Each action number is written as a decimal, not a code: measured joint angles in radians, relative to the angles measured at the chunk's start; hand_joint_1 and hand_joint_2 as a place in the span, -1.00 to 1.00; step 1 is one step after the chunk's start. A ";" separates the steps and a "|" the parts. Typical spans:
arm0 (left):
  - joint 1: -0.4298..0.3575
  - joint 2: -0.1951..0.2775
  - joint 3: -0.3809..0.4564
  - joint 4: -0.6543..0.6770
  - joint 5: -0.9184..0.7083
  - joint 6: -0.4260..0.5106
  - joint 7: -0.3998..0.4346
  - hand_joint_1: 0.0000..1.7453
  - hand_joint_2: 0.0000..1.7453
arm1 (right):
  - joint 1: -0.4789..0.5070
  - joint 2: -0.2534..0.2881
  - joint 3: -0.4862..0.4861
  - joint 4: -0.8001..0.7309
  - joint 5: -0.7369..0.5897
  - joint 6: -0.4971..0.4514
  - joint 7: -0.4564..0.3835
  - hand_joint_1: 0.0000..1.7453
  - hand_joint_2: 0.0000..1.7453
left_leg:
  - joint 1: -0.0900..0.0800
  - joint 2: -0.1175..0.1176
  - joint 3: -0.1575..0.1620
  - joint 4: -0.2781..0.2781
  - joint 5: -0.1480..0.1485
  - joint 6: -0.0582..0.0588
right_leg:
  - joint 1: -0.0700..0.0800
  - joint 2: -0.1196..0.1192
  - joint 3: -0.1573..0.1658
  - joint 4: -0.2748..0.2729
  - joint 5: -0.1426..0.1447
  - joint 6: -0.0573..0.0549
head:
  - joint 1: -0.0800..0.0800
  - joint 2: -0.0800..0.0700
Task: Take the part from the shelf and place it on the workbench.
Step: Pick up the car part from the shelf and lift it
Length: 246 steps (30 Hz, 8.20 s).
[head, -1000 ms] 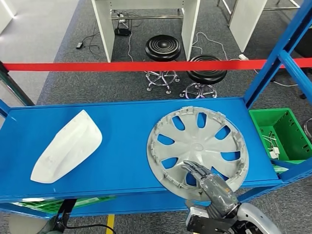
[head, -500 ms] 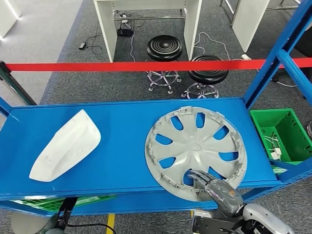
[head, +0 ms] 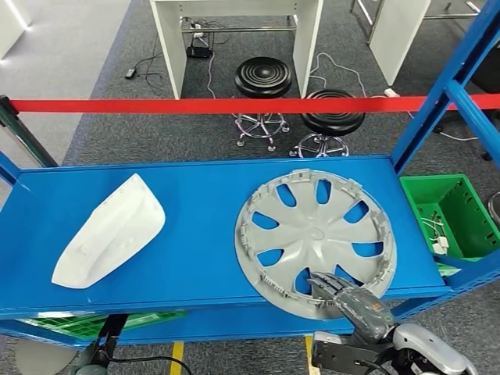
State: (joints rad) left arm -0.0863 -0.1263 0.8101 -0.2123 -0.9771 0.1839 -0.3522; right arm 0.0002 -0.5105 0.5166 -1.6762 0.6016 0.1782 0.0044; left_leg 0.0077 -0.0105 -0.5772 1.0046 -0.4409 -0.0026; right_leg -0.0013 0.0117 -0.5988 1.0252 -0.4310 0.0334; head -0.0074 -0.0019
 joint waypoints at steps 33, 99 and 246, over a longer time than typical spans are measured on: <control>-0.004 -0.007 0.006 0.000 -0.007 -0.004 -0.001 -1.00 -1.00 | -0.059 -0.015 0.018 0.072 -0.022 0.021 0.032 -1.00 1.00 | 0.007 -0.001 0.000 0.002 0.000 0.011 | -0.005 -0.001 -0.012 0.032 -0.031 0.015 | -0.001 0.000; 0.000 -0.012 0.020 0.001 -0.009 -0.006 -0.002 -1.00 -1.00 | -0.006 0.018 -0.026 0.002 0.074 -0.130 -0.084 1.00 1.00 | 0.010 0.001 0.002 0.000 -0.003 0.017 | -0.009 -0.004 -0.151 0.293 -0.118 0.030 | 0.002 0.000; 0.006 -0.010 0.053 0.001 -0.008 0.003 0.004 -1.00 -1.00 | 0.128 0.151 0.134 -0.031 0.538 -0.312 0.272 -1.00 1.00 | 0.002 0.000 -0.003 0.001 0.003 0.000 | -0.002 -0.001 0.014 0.006 -0.025 0.004 | -0.011 0.000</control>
State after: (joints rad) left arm -0.0801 -0.1363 0.8631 -0.2117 -0.9847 0.1869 -0.3483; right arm 0.1278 -0.3597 0.6504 -1.7075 1.1397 -0.1340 0.2767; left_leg 0.0095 -0.0101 -0.5803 1.0057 -0.4381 -0.0022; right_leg -0.0031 0.0106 -0.5852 1.0312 -0.4563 0.0378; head -0.0183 -0.0019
